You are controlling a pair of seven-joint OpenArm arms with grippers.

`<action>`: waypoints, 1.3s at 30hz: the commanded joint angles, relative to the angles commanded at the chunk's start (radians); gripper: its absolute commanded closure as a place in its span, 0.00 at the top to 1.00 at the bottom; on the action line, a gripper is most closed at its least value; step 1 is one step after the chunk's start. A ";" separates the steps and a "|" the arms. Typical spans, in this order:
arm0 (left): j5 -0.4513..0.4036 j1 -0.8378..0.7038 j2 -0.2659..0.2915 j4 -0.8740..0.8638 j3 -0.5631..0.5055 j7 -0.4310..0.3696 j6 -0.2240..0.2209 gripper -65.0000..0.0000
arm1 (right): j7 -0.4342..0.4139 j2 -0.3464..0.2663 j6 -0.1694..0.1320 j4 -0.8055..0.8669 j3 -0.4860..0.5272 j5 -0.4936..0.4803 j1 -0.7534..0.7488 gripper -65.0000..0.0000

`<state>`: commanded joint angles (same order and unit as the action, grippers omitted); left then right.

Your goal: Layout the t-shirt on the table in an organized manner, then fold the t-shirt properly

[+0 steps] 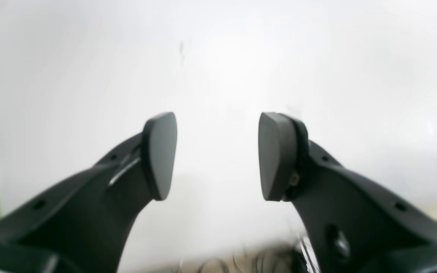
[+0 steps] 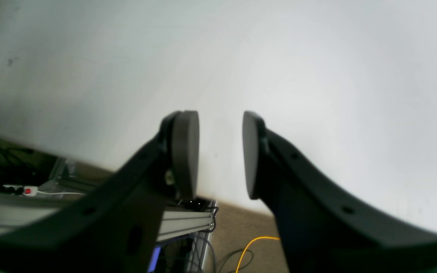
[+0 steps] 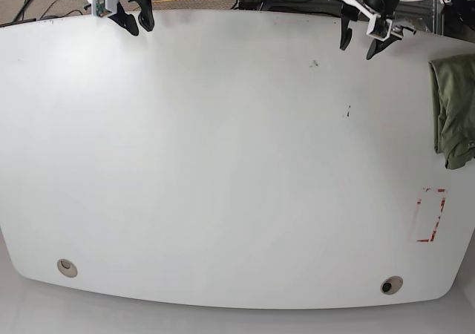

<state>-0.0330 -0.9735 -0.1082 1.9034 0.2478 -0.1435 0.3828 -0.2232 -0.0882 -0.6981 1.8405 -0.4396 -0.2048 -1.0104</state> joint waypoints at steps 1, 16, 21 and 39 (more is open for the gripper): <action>0.000 -0.032 0.000 0.002 0.000 0.000 0.000 0.49 | -0.015 0.000 0.000 -0.002 0.000 -0.006 -0.026 0.29; -0.002 -0.210 0.000 -0.242 -0.015 0.000 -0.003 0.49 | -0.055 -0.017 0.000 -0.252 0.072 0.002 -0.143 0.29; -0.006 -0.107 -0.003 -0.476 -0.069 0.000 -0.003 0.49 | -0.057 -0.055 0.000 -0.457 0.163 0.002 -0.089 0.29; -0.006 0.351 -0.003 -1.201 -0.198 0.000 -0.006 0.49 | -0.190 -0.068 0.004 -1.082 0.275 0.003 0.267 0.29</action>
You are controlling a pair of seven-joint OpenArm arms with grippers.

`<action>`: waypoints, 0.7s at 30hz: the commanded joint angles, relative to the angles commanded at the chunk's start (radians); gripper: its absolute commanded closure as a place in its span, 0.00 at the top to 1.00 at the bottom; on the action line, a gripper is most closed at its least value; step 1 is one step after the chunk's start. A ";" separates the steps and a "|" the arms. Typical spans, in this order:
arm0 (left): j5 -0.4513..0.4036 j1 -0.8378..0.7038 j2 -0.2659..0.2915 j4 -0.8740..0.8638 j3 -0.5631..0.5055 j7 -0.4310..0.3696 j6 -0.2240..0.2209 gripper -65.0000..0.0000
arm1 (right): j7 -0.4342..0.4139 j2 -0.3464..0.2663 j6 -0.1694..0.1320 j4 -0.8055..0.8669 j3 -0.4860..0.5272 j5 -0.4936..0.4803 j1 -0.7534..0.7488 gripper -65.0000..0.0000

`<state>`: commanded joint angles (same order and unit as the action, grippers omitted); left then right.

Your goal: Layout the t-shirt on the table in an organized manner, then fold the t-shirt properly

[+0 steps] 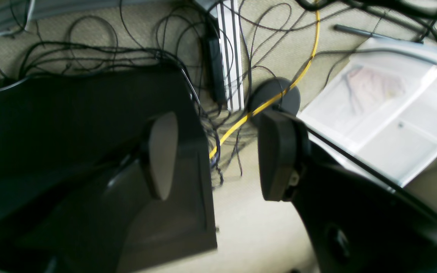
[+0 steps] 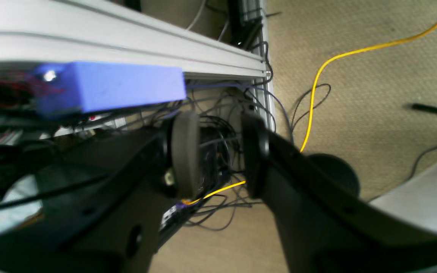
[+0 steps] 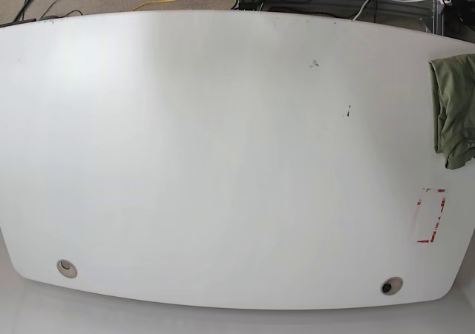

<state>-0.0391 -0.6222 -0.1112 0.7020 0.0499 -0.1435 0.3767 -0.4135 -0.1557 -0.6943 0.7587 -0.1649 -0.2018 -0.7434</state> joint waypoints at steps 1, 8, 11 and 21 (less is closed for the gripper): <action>0.000 0.020 0.000 -0.017 0.000 0.000 0.000 0.49 | 0.000 0.000 0.000 -0.018 0.000 0.000 0.014 0.29; -0.002 0.183 0.000 -0.230 0.000 0.000 0.000 0.49 | 0.006 -0.002 0.000 -0.150 0.000 0.003 0.121 0.29; 0.000 0.249 0.000 -0.330 0.000 0.000 0.000 0.49 | 0.006 -0.014 0.005 -0.219 0.000 0.046 0.172 0.29; -0.002 0.397 -0.002 -0.486 -0.002 0.000 -0.089 0.50 | 0.009 -0.009 0.181 -0.350 0.000 0.180 0.296 0.29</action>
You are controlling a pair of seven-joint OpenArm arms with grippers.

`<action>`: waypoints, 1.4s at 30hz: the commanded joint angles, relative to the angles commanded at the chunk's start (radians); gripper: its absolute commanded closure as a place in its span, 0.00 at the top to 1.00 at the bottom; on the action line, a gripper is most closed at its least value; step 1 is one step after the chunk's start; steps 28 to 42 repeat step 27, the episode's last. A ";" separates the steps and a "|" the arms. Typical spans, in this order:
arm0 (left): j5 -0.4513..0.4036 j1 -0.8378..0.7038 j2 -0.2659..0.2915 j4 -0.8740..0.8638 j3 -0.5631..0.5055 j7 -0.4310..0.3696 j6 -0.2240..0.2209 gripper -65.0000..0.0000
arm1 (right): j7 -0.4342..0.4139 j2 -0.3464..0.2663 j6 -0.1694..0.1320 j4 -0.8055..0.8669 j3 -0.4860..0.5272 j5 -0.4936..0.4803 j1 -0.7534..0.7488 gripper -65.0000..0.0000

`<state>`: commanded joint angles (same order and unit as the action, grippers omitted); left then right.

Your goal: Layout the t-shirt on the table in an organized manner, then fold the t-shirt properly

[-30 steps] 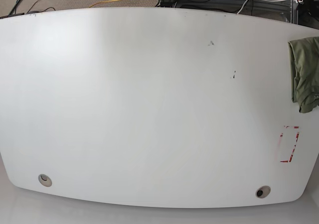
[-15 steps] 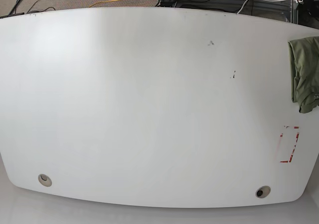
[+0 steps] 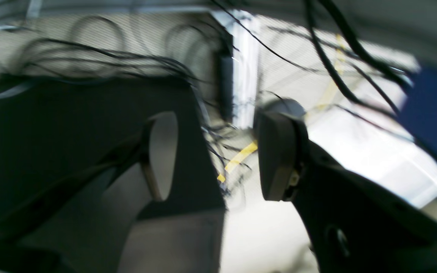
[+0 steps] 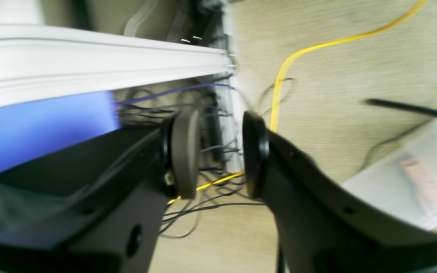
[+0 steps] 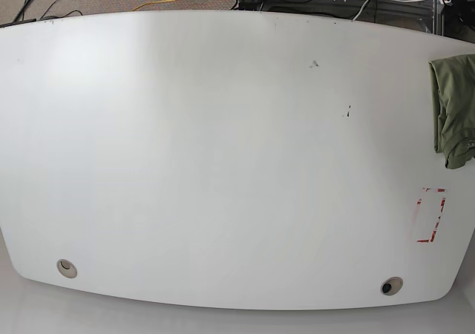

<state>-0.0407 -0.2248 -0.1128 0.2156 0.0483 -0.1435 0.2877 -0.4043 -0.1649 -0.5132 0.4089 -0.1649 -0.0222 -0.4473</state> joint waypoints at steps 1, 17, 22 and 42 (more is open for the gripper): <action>0.000 0.014 0.000 -0.009 0.000 0.000 0.000 0.50 | 0.000 0.000 0.006 -0.017 0.000 0.005 0.011 0.29; -0.049 0.129 0.005 -0.164 -0.051 0.002 -0.129 0.50 | 0.037 0.020 0.040 -0.218 0.000 0.012 0.172 0.29; -0.054 0.129 0.009 -0.164 -0.054 0.002 -0.132 0.50 | 0.081 0.023 0.040 -0.218 0.000 0.012 0.198 0.29; -0.054 0.144 0.034 -0.164 -0.054 0.002 -0.135 0.50 | 0.083 0.026 0.040 -0.218 0.000 0.012 0.203 0.29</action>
